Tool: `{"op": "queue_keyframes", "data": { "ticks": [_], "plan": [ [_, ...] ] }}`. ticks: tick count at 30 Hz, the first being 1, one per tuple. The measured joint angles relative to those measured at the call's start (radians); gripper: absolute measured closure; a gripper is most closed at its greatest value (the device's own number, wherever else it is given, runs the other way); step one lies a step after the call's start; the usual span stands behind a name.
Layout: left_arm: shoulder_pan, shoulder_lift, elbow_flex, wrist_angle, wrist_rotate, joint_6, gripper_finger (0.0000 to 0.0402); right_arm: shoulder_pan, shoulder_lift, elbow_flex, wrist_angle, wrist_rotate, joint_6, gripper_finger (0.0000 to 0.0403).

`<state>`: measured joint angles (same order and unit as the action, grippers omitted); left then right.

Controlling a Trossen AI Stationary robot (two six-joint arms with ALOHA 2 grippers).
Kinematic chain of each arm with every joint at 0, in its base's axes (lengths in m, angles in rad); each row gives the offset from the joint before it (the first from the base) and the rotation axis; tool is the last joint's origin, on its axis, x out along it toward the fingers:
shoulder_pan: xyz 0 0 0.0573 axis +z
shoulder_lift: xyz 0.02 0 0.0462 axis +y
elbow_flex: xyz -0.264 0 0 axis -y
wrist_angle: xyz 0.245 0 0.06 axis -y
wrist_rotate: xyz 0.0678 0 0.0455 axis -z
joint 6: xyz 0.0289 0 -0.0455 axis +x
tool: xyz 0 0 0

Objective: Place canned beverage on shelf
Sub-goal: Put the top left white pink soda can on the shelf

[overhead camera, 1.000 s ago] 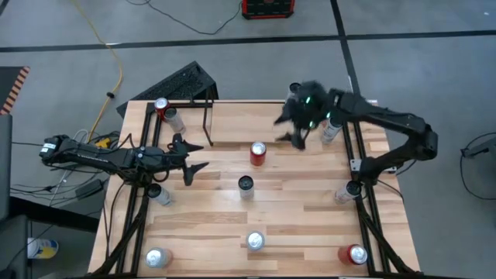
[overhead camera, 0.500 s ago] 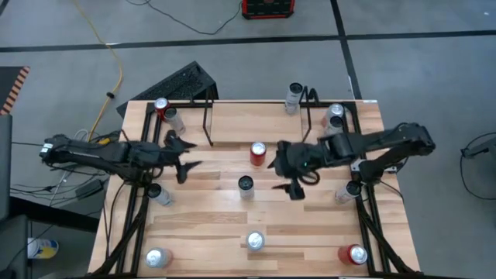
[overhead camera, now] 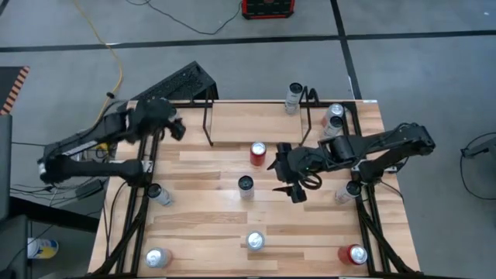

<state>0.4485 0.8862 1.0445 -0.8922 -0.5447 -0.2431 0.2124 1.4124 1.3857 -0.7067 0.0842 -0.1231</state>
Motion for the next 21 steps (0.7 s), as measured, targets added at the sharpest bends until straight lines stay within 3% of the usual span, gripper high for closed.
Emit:
{"op": "queue_keyframes", "data": {
  "ticks": [5,9,14,21],
  "plan": [
    [0.291,0.135,0.077,-0.055,0.208,0.109,0.0104,-0.02,0.0,0.0,-0.006,-0.001,-0.038,0.0058],
    [0.434,0.227,0.084,-0.089,0.292,0.127,0.0104,-0.026,-0.001,0.0,-0.037,-0.003,-0.044,0.0058],
    [0.511,0.311,0.084,-0.075,0.306,0.128,0.0104,-0.031,-0.001,0.0,-0.061,-0.003,-0.047,0.0058],
    [0.518,0.363,0.084,-0.054,0.352,0.156,0.0104,-0.032,-0.001,0.0,-0.071,-0.005,-0.067,0.0058]
  ]
}}
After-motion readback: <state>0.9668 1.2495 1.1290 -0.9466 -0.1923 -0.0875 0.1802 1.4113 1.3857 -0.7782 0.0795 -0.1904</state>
